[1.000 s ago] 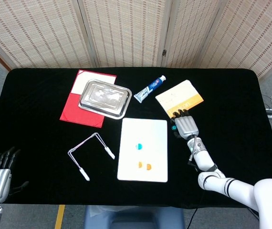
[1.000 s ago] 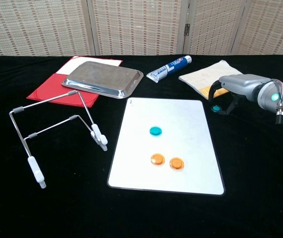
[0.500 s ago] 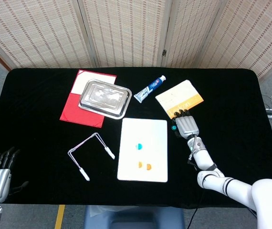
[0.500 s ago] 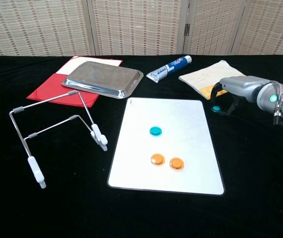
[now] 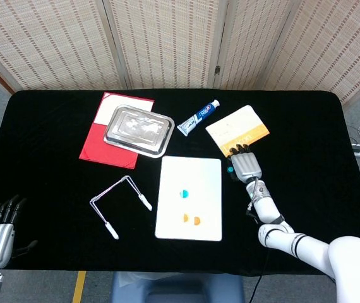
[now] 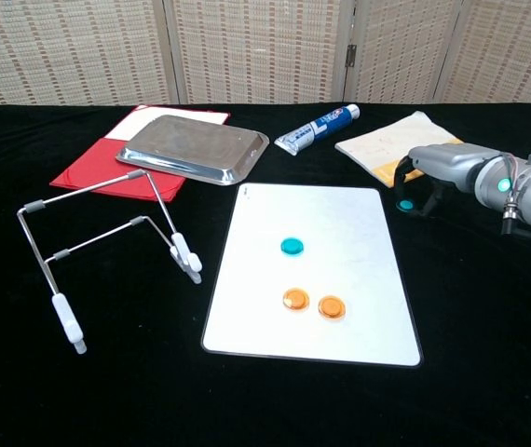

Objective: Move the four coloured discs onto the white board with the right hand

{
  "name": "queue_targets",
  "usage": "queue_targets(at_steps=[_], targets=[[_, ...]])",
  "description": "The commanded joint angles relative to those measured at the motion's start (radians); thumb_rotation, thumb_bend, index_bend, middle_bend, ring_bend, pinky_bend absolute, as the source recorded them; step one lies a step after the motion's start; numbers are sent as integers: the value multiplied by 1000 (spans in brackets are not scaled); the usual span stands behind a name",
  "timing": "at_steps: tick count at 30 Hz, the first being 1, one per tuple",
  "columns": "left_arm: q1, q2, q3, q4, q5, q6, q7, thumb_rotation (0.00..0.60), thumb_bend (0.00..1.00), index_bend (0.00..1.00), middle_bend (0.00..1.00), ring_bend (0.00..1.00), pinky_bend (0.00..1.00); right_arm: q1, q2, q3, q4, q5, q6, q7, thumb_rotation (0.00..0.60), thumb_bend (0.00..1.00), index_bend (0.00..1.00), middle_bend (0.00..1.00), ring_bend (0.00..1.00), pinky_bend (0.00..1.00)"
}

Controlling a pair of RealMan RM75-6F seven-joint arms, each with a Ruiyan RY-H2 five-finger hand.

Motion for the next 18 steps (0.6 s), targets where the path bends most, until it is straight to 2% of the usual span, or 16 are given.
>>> queue_targets(at_steps=[1, 5, 10, 18], targets=[[0, 1, 0, 0, 0, 0, -1, 600, 141, 69, 0, 51, 0, -7, 12, 0, -17, -11, 8, 8, 600, 455, 490, 207, 0, 0], [0, 2, -1, -1, 1, 2, -2, 600, 141, 69, 0, 51, 0, -26, 55, -7, -91, -52, 42, 21, 600, 458, 495, 210, 0, 0], [-1, 3, -2, -4, 7, 5, -3, 600, 141, 69, 0, 51, 0, -52, 128, -16, -246, -114, 90, 40, 600, 458, 495, 210, 0, 0], [-1, 5, -2, -7, 7, 6, -1, 600, 142, 69, 0, 51, 0, -45, 162, -39, -416, -166, 94, 19, 600, 458, 495, 209, 0, 0]])
